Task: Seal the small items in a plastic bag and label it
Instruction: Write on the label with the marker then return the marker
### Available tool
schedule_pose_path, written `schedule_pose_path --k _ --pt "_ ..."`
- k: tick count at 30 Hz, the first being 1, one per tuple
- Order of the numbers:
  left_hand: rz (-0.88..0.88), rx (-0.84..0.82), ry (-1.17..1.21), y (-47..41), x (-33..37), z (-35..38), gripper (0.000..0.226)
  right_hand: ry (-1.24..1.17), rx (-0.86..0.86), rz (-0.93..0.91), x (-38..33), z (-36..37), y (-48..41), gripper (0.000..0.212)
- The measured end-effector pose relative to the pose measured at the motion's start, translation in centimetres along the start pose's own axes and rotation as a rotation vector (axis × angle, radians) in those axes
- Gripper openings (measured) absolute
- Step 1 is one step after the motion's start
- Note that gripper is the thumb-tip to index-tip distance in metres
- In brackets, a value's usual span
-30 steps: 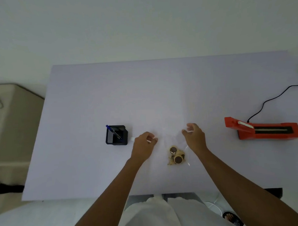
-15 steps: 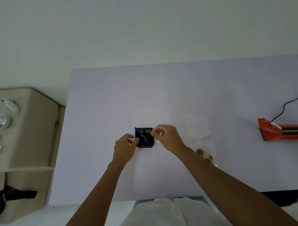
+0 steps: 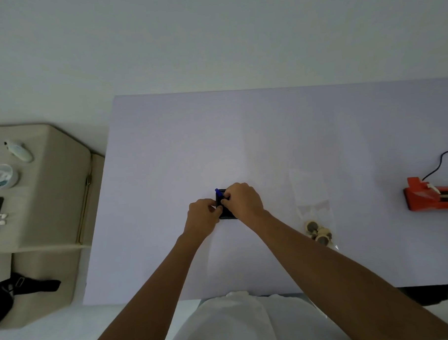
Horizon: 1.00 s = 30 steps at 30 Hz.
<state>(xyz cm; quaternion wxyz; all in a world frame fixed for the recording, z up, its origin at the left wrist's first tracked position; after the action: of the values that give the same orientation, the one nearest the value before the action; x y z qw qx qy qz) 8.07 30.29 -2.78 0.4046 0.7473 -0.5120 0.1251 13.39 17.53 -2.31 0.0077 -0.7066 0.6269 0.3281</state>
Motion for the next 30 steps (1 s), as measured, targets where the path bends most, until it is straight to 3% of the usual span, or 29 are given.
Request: schedule_pose_path --k 3,7,10,14,20,24,25,28,30 --pt "0.015 -0.006 -0.027 -0.1 0.4 -0.2 0.026 -0.086 0.026 -0.032 0.0 -0.1 0.1 0.016" --pt "0.039 0.023 -0.036 -0.5 0.6 -1.2 0.027 -0.463 0.189 -0.070 0.8 -2.1 1.3 0.009" --pt "0.021 0.048 -0.036 -0.9 0.2 -2.2 0.027 -0.745 0.264 0.002 2.0 -3.5 2.4 0.011" --pt "-0.006 0.079 -0.025 -1.5 -0.4 -3.3 0.027 -1.100 0.181 0.166 3.7 -3.9 3.3 0.018" --pt "-0.019 0.087 -0.052 -1.9 -0.8 -3.6 0.028 -1.396 0.106 0.253 4.4 -3.9 4.3 0.016" --pt "0.083 0.286 -0.124 -0.1 1.3 -4.9 0.032 -1.496 0.093 0.262 4.4 -3.9 5.0 0.008" --pt "0.149 0.273 -0.092 0.5 2.3 -4.9 0.032 -1.523 0.093 0.262 4.3 -3.9 5.2 0.009" --pt "0.332 0.018 -0.007 2.3 4.8 -3.0 0.028 -1.611 0.084 0.241 4.0 -3.7 5.7 0.011" --pt "0.383 -0.037 -0.023 3.3 5.5 -2.0 0.019 -1.612 0.080 0.241 3.7 -3.4 6.0 0.012"
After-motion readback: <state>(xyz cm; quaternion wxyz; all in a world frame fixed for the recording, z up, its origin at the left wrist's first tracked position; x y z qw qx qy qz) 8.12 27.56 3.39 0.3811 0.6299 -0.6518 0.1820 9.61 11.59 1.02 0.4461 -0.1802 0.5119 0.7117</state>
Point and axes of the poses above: each hand's wrist, its own y-axis away from the middle knuckle, its own z-axis out of the palm, x = y × z, the point moved 5 cm from there along -y, towards the middle knuckle, and after that the axes turned 3 degrees about -y, right-handed, at the moved point
